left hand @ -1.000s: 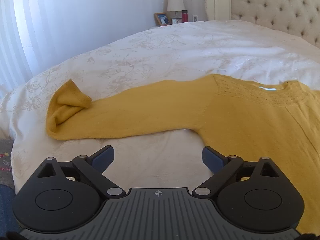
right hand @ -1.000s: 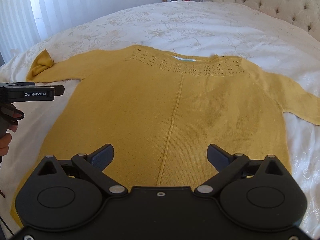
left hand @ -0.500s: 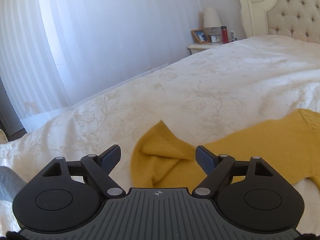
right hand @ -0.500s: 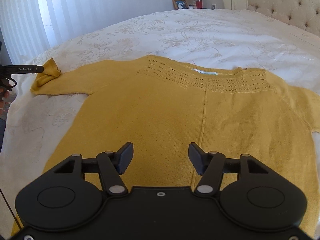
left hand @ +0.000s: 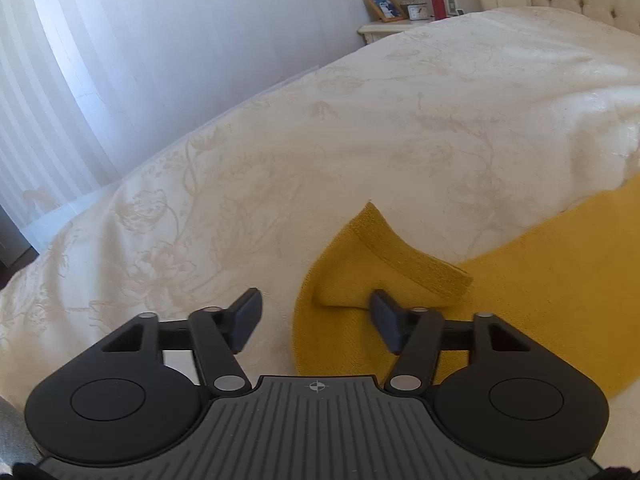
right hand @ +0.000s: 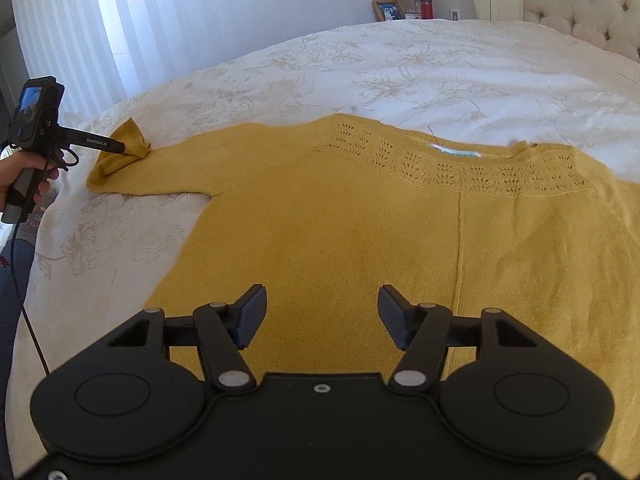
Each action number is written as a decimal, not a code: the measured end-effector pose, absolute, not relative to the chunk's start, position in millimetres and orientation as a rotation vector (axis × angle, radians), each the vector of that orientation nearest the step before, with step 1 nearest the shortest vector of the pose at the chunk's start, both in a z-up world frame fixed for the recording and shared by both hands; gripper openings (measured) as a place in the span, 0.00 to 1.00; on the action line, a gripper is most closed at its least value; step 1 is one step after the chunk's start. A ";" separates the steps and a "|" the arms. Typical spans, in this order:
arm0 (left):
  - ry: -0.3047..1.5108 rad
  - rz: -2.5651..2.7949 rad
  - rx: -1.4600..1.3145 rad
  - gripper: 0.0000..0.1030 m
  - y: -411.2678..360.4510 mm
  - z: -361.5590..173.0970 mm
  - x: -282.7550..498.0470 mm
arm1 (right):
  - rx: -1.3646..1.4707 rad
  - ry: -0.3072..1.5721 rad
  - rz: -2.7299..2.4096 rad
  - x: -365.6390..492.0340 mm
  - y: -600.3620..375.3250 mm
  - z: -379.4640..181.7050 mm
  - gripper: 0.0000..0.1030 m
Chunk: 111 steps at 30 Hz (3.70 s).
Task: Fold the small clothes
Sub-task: 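Close the left gripper on the sleeve cuff, then fold the sleeve across the sweater body with the left gripper, release, then grasp the side edge of the sweater body with the right gripper, then fold the side edge inward over the body with the right gripper, release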
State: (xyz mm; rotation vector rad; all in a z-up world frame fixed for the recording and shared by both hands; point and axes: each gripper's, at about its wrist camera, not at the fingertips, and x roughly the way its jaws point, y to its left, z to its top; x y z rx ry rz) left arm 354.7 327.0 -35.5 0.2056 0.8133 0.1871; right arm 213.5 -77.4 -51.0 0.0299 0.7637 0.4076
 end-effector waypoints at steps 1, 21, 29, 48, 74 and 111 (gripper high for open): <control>0.839 0.180 0.168 0.14 328.8 -38.1 356.6 | 0.031 0.768 0.408 213.0 -78.6 -52.4 0.63; 0.544 -0.169 -0.043 0.04 144.4 96.9 340.6 | 0.195 0.757 0.336 171.9 -158.7 -53.0 0.63; 0.534 -0.385 -0.025 0.04 27.4 75.0 348.4 | 0.274 0.736 0.273 160.5 -191.5 -53.5 0.64; 0.730 -0.301 -0.046 0.35 65.8 -39.5 271.9 | 0.253 0.734 0.216 192.9 -206.8 -50.1 0.65; 0.743 -0.297 -0.126 0.42 118.7 -86.8 254.7 | 0.446 0.806 0.106 313.0 -202.8 -74.1 0.16; 0.739 -0.316 -0.126 0.56 115.5 -88.1 252.2 | 0.150 0.862 -0.006 327.9 -211.8 -82.6 1.00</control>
